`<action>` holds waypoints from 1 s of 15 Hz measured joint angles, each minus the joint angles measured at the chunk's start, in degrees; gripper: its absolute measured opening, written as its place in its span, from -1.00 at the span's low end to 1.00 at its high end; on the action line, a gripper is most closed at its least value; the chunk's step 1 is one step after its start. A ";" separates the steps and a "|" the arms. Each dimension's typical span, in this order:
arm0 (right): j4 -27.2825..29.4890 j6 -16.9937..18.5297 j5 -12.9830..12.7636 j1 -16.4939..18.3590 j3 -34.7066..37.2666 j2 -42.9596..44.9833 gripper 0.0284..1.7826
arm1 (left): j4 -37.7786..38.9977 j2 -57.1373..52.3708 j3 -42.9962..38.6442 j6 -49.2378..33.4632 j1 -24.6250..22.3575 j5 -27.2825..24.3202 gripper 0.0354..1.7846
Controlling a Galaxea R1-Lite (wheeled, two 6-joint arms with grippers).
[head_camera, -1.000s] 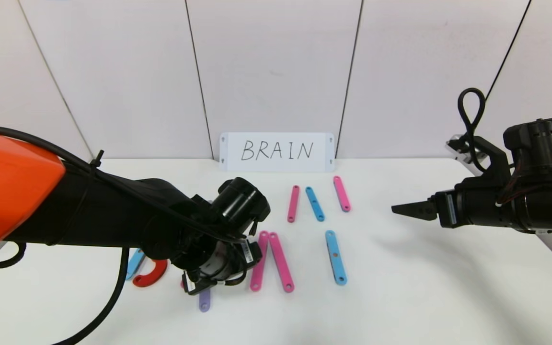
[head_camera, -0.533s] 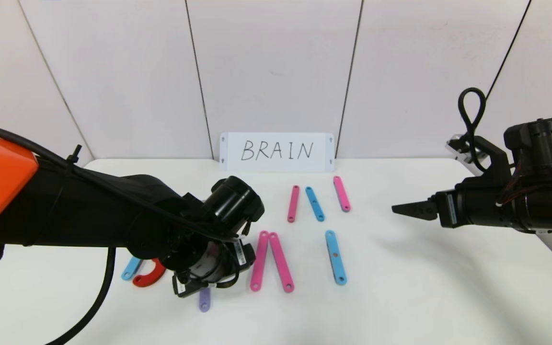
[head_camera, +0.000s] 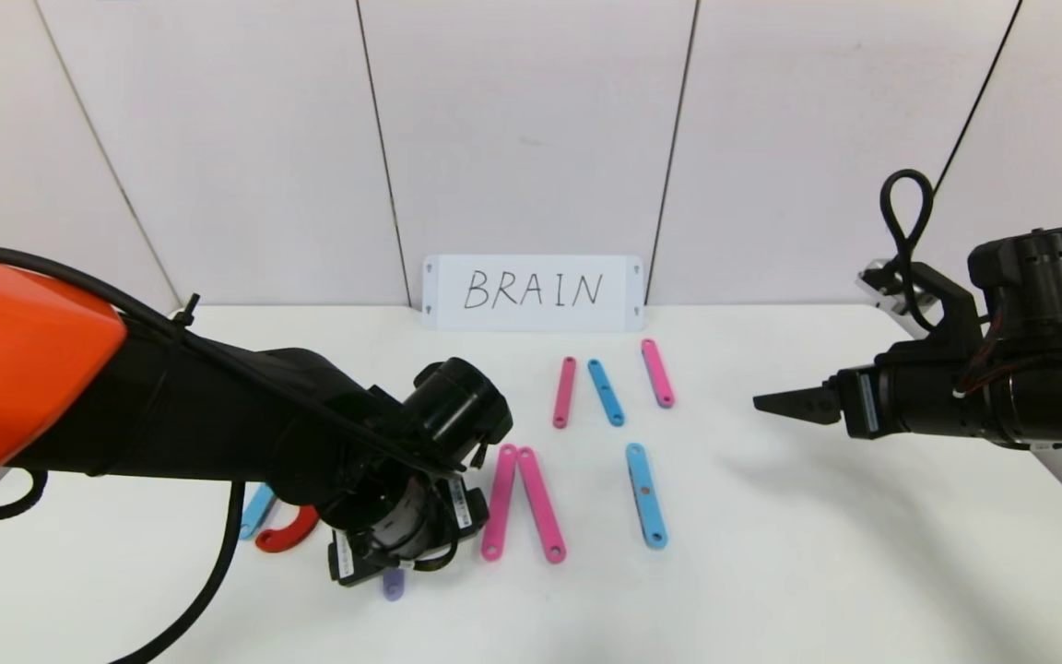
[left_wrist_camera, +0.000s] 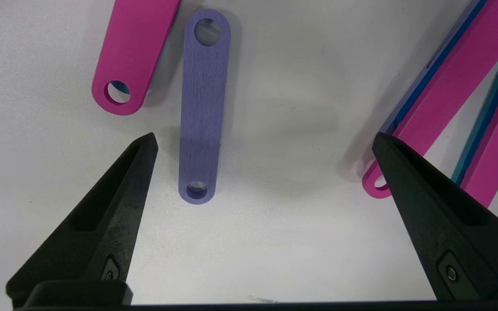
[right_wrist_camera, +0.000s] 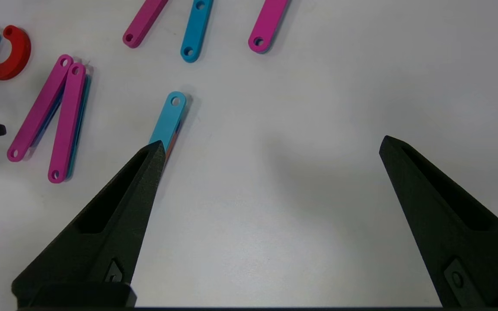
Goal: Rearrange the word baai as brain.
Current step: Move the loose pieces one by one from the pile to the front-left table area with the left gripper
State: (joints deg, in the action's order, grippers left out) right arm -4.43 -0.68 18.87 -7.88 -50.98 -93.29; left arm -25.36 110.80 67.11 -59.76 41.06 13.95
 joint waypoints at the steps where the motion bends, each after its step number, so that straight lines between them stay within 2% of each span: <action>1: 0.00 0.00 -0.02 0.00 0.00 0.00 0.95 | 0.17 0.24 0.06 0.00 0.00 0.02 0.95; 15: 0.00 0.00 -0.09 0.00 0.00 0.02 0.95 | 4.52 1.02 1.08 -0.20 -1.01 -1.39 0.95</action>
State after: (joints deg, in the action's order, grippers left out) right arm -4.43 -0.68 18.79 -7.88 -50.98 -93.27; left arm -20.83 111.82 68.19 -59.95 40.05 12.56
